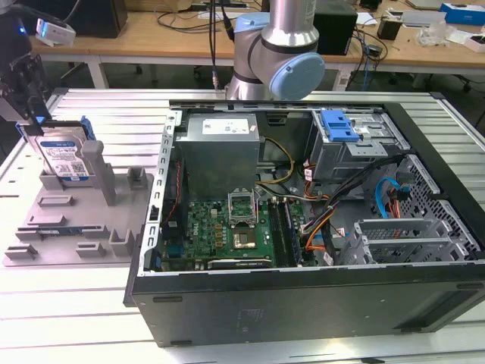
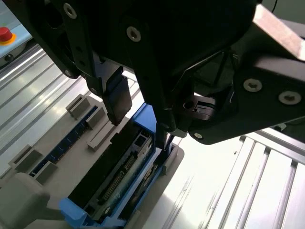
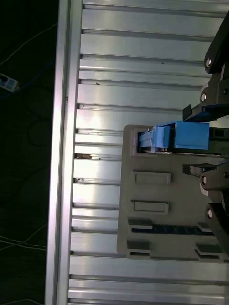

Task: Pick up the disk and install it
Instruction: 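Pick up the disk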

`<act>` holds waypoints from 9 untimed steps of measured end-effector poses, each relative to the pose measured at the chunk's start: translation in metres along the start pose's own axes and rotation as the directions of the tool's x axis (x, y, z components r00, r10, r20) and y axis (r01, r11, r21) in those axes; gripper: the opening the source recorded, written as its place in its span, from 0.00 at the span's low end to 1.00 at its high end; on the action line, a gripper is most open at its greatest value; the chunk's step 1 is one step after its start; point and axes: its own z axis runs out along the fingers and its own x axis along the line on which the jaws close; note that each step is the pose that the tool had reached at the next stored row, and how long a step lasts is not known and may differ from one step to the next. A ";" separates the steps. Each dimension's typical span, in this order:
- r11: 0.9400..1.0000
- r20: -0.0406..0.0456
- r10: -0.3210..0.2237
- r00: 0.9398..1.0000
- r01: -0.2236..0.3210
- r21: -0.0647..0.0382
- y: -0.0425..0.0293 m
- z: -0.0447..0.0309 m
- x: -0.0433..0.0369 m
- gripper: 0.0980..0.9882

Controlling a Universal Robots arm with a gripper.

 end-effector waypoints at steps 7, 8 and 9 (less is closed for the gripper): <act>1.000 0.002 0.000 1.000 0.000 -0.003 0.0000 0.0030 -0.0001 0.43; 1.000 0.002 0.000 1.000 0.000 -0.003 0.0000 0.0039 -0.0002 0.43; 1.000 0.002 0.000 1.000 0.000 -0.003 0.0000 0.0047 -0.0002 0.43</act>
